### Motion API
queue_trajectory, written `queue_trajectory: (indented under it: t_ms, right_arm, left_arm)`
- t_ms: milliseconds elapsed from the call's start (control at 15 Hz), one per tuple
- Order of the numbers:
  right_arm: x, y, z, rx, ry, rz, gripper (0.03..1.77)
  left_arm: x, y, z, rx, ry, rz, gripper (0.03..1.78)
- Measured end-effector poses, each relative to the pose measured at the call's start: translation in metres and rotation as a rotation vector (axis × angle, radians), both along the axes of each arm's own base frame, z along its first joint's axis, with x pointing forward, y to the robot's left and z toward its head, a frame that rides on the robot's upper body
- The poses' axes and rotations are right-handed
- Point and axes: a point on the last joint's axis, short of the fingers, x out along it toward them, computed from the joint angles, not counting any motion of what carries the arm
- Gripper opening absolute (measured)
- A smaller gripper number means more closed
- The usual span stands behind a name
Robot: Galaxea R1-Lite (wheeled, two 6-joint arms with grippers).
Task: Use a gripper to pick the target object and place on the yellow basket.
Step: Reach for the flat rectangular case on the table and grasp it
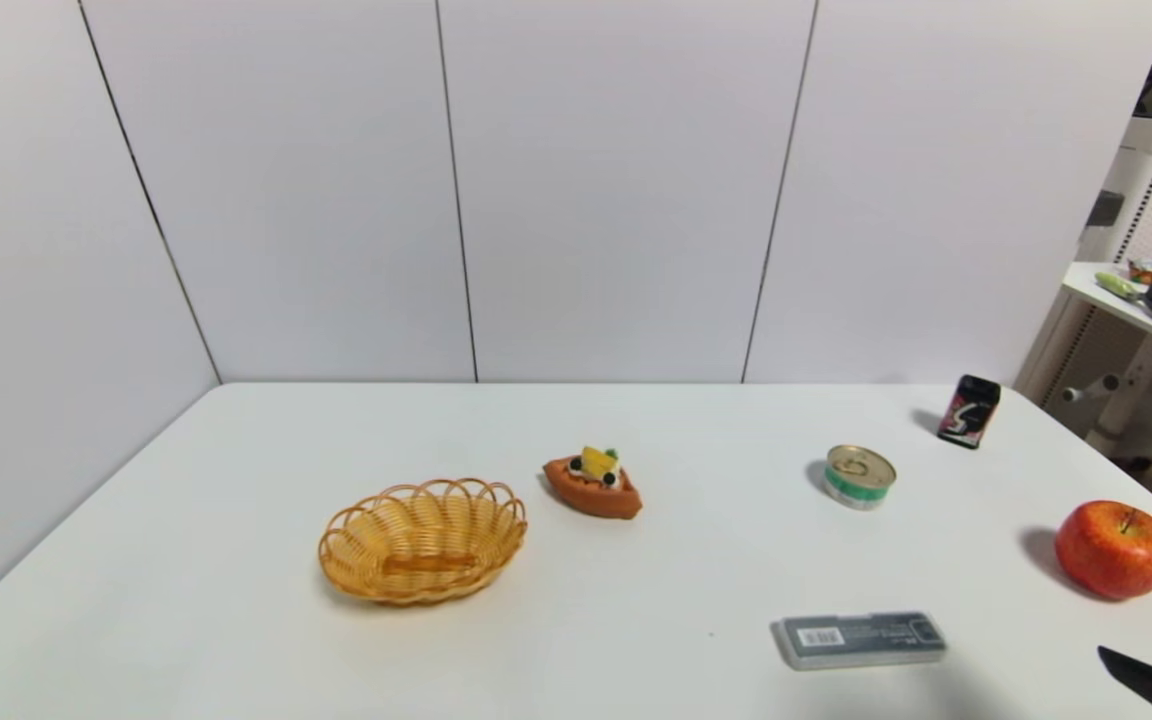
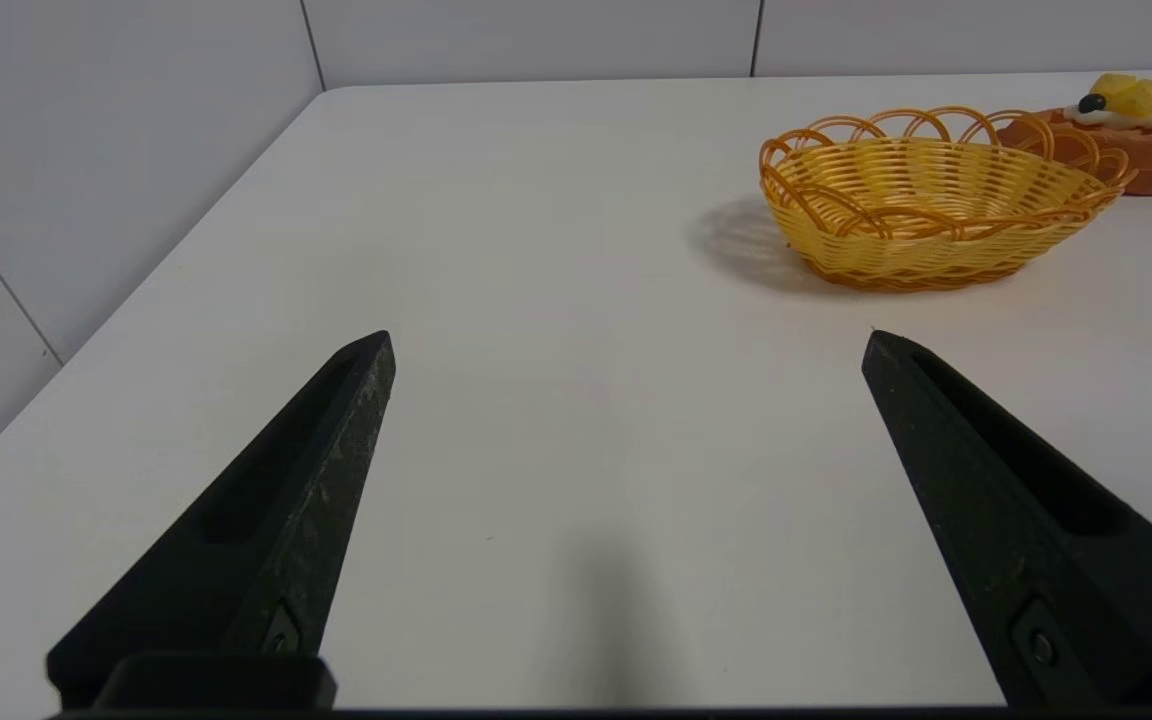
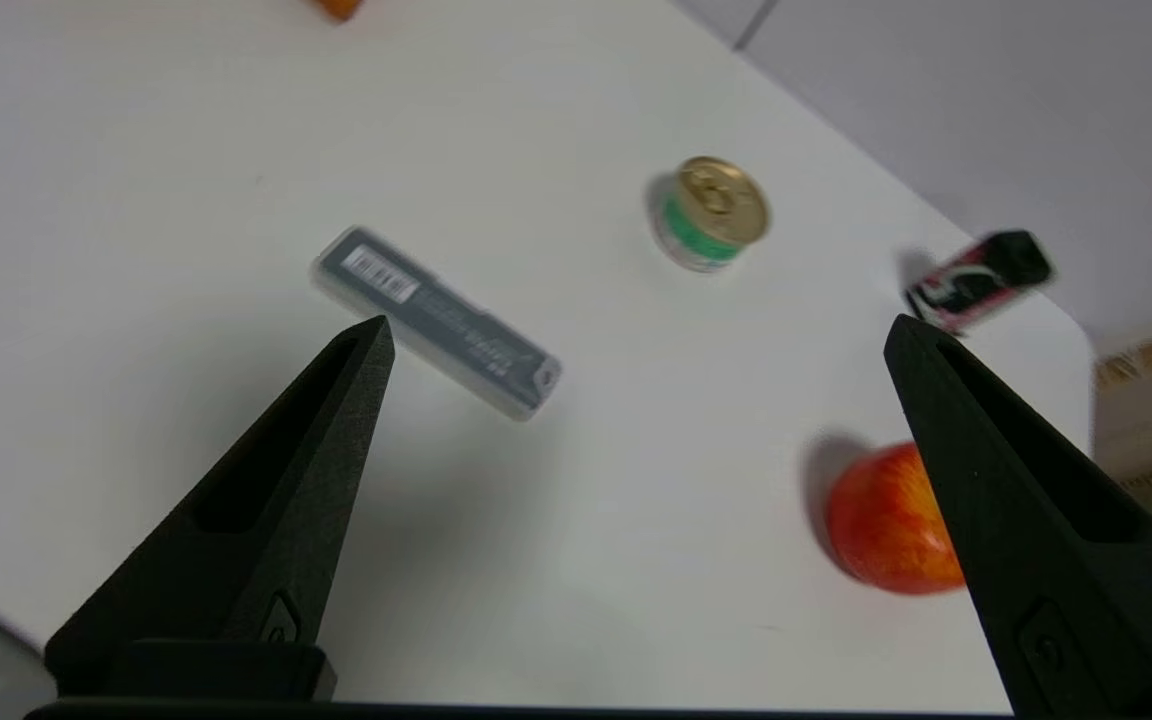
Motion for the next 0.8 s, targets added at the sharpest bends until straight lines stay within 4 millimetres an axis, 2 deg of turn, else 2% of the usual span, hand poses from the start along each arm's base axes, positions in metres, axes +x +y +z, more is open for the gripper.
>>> queue_trajectory:
  t_ms: [133, 400, 667, 800]
  right_arm:
    - [0.021, 0.003, 0.004, -0.068, 0.147, 0.143, 1.69]
    - [0.066, 0.006, 0.005, -0.211, 0.368, 0.321, 1.69]
    - [0.116, 0.006, -0.004, -0.346, 0.426, 0.484, 1.69]
    - [0.135, 0.007, -0.012, -0.393, 0.434, 0.545, 1.69]
  left_arm:
    - [0.000, 0.000, 0.000, 0.000, 0.000, 0.000, 1.69]
    - [0.000, 0.000, 0.000, 0.000, 0.000, 0.000, 1.69]
    - [0.000, 0.000, 0.000, 0.000, 0.000, 0.000, 1.69]
    - [0.000, 0.000, 0.000, 0.000, 0.000, 0.000, 1.69]
